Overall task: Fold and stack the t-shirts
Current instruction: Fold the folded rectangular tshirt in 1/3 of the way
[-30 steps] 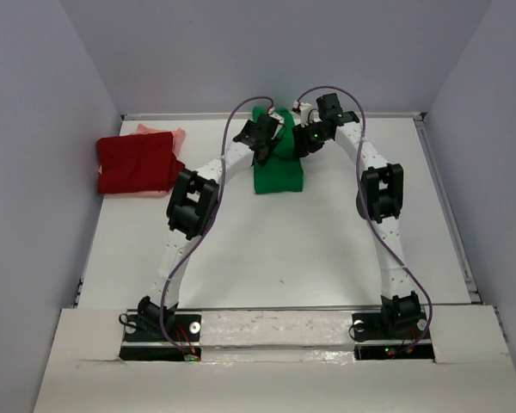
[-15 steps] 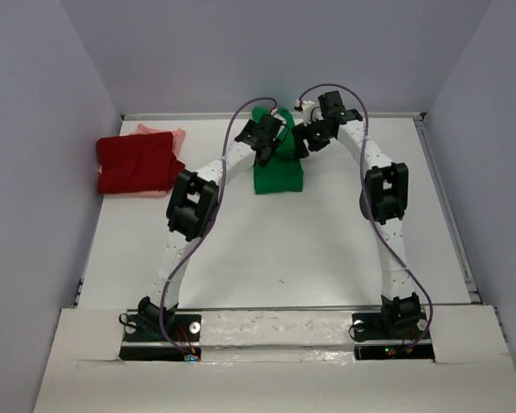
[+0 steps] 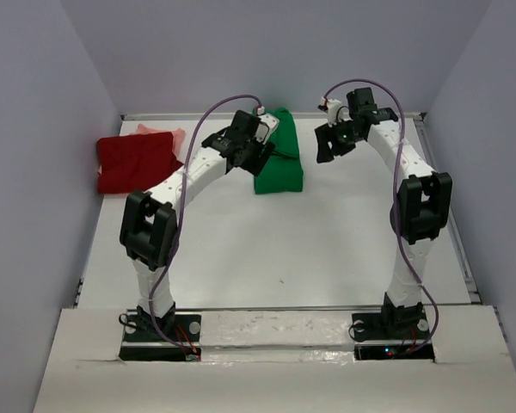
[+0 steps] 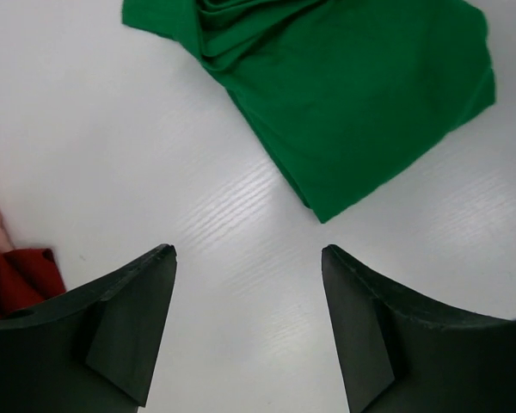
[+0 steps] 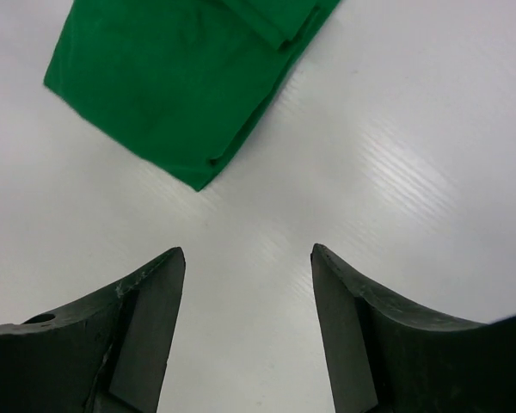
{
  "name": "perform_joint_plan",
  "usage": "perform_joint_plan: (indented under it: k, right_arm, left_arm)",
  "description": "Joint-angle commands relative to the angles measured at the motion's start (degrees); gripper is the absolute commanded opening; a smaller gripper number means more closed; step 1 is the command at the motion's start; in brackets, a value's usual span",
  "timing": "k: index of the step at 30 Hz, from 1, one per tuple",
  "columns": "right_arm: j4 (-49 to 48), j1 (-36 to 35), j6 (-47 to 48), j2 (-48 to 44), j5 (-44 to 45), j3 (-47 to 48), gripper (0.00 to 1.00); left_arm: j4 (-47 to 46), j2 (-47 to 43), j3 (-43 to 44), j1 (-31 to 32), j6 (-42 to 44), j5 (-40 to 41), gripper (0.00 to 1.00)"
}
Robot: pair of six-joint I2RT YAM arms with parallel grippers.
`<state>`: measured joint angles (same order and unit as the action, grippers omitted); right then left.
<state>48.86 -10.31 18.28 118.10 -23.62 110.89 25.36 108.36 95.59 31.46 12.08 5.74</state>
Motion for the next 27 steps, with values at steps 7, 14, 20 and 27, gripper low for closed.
perform_joint_plan:
  k: [7, 14, 20, 27]
  right_arm:
    - [20.3, -1.5, 11.0, 6.3, -19.1, 14.5, 0.63]
    - [19.8, -4.2, 13.7, 15.6, -19.5, 29.0, 0.68]
    - [10.9, -6.2, 11.9, 21.4, -19.6, 32.6, 0.69]
    - [6.6, -9.1, 16.2, 24.4, -16.9, 31.9, 0.71]
  left_arm:
    - [3.0, -10.3, -5.6, -15.6, 1.1, -27.3, 0.82]
    - [13.7, -13.9, -7.9, -31.3, 5.4, -23.7, 0.83]
    - [10.6, -25.8, -19.6, -38.1, 5.9, -21.6, 0.88]
    - [10.9, -30.1, -24.1, -41.8, 5.1, -20.8, 0.89]
